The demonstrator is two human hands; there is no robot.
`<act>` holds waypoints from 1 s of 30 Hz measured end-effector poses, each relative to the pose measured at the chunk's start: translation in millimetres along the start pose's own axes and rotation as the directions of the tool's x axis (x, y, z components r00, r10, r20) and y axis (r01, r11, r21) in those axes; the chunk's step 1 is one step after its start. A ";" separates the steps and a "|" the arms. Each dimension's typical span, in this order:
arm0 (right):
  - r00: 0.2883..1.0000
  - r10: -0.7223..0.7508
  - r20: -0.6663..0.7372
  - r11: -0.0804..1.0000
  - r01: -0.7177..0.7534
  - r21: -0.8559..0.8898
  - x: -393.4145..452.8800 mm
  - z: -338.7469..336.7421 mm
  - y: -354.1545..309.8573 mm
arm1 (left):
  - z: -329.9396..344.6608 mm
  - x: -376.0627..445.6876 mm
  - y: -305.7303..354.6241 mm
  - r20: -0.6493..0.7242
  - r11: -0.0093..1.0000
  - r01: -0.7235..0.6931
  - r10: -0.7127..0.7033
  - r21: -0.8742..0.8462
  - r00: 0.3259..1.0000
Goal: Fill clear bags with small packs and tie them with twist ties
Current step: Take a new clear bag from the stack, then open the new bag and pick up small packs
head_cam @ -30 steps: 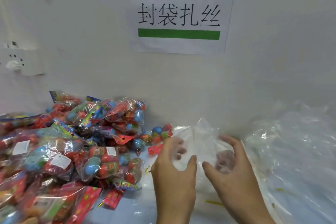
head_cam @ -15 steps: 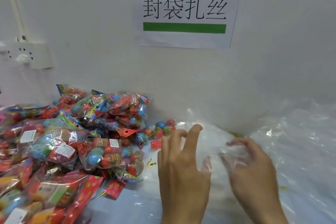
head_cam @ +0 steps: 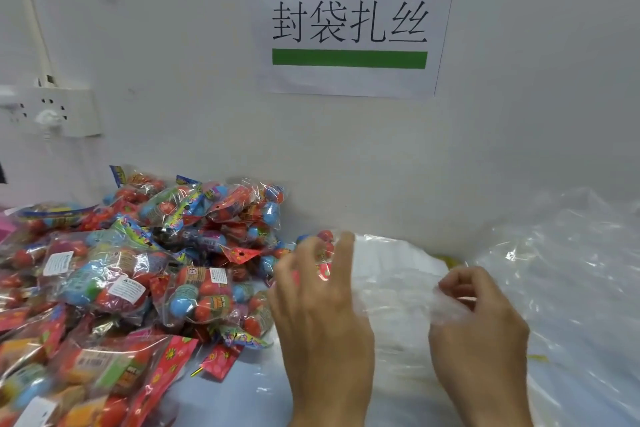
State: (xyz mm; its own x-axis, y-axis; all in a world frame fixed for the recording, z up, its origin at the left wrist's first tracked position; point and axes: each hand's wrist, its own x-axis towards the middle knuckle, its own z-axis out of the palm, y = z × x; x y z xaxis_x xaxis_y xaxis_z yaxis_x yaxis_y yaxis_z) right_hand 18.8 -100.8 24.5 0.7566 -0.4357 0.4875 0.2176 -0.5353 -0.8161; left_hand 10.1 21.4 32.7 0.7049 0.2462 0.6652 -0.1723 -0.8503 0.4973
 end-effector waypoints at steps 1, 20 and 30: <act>0.997 -0.057 0.055 0.998 0.058 -0.016 -0.8 0.4 -0.4 | -0.3 -0.6 1.0 0.030 0.998 -0.056 0.055 0.035 0.998; 0.997 0.077 -0.010 0.996 -0.077 -0.038 -8.2 0.6 -6.2 | 1.1 -1.4 9.5 0.047 0.984 -0.150 0.146 0.098 0.988; 0.999 0.047 0.000 0.997 -0.046 0.064 -11.1 6.7 -6.0 | 5.9 0.2 -6.5 -0.073 0.993 0.034 -0.042 -0.113 0.996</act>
State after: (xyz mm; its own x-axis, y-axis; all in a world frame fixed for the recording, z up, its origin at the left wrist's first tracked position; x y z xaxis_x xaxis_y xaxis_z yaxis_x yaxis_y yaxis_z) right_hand 13.2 -87.9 21.9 0.7658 -0.4603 0.4491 0.2210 -0.4674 -0.8560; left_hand 15.4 24.2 26.3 0.6597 0.3149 0.6824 -0.2255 -0.7833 0.5793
